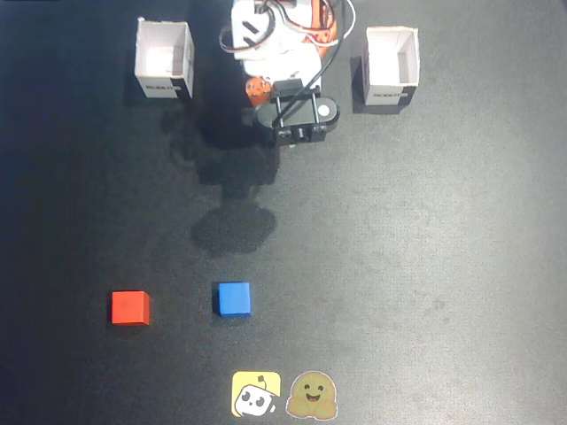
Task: Put the red cube in the right box and the blue cube in the left box.
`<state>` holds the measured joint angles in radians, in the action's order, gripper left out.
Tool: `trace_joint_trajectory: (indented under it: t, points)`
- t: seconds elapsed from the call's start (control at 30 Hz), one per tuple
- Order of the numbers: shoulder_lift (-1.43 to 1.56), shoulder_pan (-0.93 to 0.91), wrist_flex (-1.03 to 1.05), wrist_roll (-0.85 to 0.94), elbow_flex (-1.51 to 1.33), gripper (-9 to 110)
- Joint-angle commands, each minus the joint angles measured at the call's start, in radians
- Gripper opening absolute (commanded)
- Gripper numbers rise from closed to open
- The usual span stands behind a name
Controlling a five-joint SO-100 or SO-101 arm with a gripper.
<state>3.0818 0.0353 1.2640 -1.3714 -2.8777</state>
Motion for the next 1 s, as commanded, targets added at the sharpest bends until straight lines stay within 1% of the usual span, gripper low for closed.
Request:
trace_joint_trajectory:
  t: [0.0,0.6,0.73,0.87,0.97]
  points:
    - [0.011,-0.005,-0.005,0.002,0.005,0]
    - [0.011,-0.012,-0.005,0.002,0.005,0]
    - [0.011,-0.018,-0.026,-0.048,0.005,0]
    - [0.011,-0.038,-0.080,0.012,0.034,0]
    - [-0.130,-0.063,-0.129,0.034,0.112,0]
